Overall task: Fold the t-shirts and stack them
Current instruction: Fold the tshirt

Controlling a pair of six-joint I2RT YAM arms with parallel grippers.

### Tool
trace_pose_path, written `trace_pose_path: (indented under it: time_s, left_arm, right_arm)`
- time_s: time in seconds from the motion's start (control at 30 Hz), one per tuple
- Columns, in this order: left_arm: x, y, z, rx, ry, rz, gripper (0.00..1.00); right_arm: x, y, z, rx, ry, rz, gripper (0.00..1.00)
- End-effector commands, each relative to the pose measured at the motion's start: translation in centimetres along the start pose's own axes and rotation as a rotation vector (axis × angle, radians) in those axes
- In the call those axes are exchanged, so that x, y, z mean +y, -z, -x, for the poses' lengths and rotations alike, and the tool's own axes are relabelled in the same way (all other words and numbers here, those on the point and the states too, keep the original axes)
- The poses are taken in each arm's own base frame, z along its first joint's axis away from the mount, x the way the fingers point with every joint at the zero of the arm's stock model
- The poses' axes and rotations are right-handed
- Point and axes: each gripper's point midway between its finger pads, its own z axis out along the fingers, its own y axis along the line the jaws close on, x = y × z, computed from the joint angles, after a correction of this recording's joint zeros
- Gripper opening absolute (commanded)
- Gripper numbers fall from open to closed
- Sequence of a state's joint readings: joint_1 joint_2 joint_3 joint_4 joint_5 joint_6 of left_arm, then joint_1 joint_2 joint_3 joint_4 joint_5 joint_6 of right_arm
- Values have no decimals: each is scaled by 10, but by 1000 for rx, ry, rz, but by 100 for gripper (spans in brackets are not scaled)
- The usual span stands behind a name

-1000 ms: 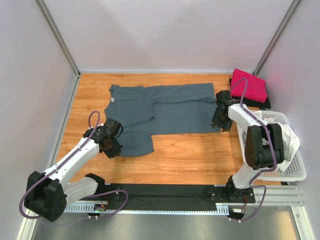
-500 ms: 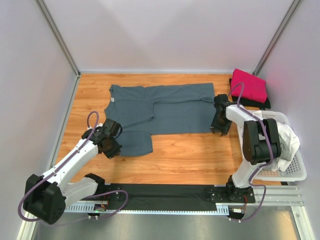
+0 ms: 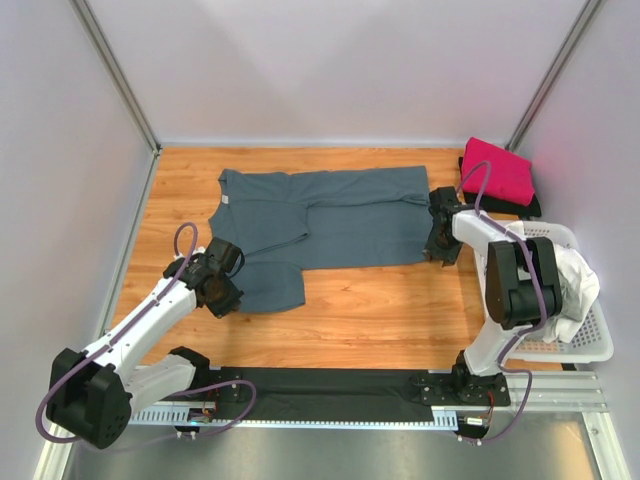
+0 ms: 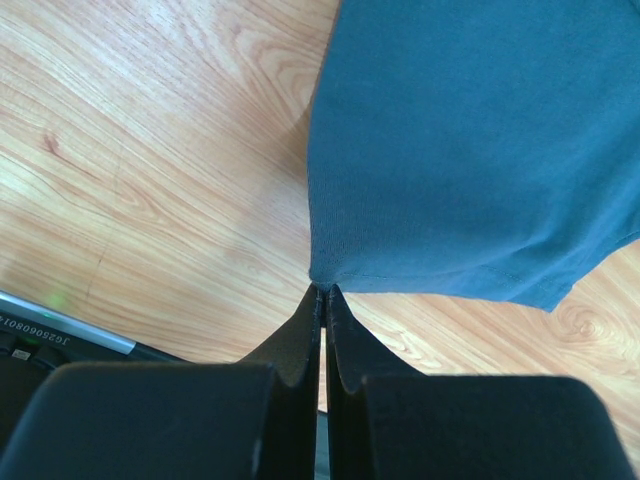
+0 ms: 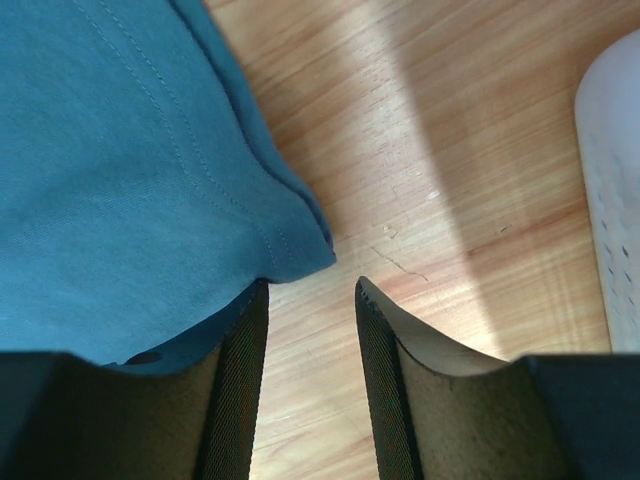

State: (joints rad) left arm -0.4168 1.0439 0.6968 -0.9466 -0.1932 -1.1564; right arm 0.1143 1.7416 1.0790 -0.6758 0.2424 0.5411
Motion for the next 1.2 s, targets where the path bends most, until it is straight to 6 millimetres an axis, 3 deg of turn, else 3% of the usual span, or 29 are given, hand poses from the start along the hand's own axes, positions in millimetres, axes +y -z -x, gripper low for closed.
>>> trace_pose_path:
  time_s: [0.0,0.27,0.5,0.93,1.0,1.17]
  left_arm:
    - [-8,6,7,-19,5,-18,0]
    - [-7,5,7,-17,-2,-14,0]
    - [-7,6,7,-21,1,-14,0]
    - [-6,7,9,-28,5,-13,0]
    - [-7,7,9,-29,3,-13,0]
    - [-8,8,10,-34,0,-19,0]
  right_arm:
    - [4,18,24,-102,-54,36,42]
    - [4,27,23,-125,-86,69,39]
    - [2,7,16,-85,-66,22,38]
    - [0,-11,21,-95,-52,-20,39]
    - [-3,-13,19,-92,-47,-34,36]
    - [-9,-16,19,-102,-43,-63,8]
